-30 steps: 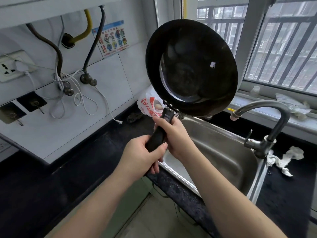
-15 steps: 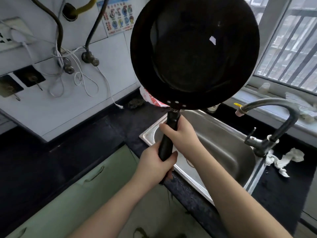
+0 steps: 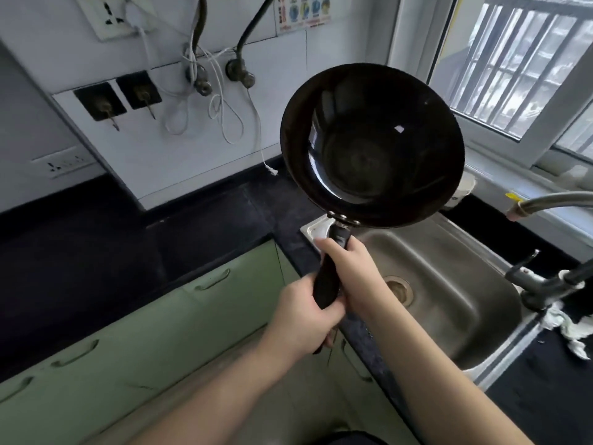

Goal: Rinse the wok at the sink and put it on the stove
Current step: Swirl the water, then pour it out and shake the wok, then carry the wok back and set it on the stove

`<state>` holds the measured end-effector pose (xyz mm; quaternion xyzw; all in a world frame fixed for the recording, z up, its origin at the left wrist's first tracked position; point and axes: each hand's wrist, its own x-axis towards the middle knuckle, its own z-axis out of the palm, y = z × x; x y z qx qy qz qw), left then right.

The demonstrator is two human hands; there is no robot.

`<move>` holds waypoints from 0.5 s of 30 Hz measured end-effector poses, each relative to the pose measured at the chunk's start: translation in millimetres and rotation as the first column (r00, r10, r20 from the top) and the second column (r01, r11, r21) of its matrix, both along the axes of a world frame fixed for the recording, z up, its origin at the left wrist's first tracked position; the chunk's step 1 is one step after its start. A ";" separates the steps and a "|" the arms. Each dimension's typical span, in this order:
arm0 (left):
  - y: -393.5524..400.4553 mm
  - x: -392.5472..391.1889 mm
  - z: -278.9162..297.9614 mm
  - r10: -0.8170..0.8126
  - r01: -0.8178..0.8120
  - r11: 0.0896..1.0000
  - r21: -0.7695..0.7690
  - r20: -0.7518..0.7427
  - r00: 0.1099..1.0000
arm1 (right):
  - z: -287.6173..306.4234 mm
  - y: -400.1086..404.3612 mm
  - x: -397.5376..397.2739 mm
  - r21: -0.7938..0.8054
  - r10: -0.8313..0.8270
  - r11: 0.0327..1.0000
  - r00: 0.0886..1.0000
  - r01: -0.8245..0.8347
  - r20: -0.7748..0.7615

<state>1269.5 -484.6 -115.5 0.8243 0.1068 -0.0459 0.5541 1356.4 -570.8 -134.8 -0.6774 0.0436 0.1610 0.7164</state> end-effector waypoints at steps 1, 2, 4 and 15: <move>3.6 -5.1 0.3 0.012 -0.012 1.000 -0.004 0.001 1.000 | -0.5 6.3 -4.0 -0.001 -0.001 1.000 1.000 0.001 -0.004; 7.7 -10.9 0.0 0.024 -0.024 1.000 -0.009 -0.001 1.000 | -0.9 12.8 -8.7 -0.006 0.005 1.000 1.000 -0.005 -0.005; 17.7 -25.6 -1.6 0.058 -0.058 0.998 -0.018 -0.011 0.998 | -2.6 26.3 -21.1 -0.018 0.038 0.999 0.999 -0.038 0.005; 78.3 -168.9 -10.0 0.260 -0.260 0.964 -0.053 -0.012 0.966 | -5.1 106.6 -145.1 -0.126 0.315 0.943 0.949 -0.309 0.029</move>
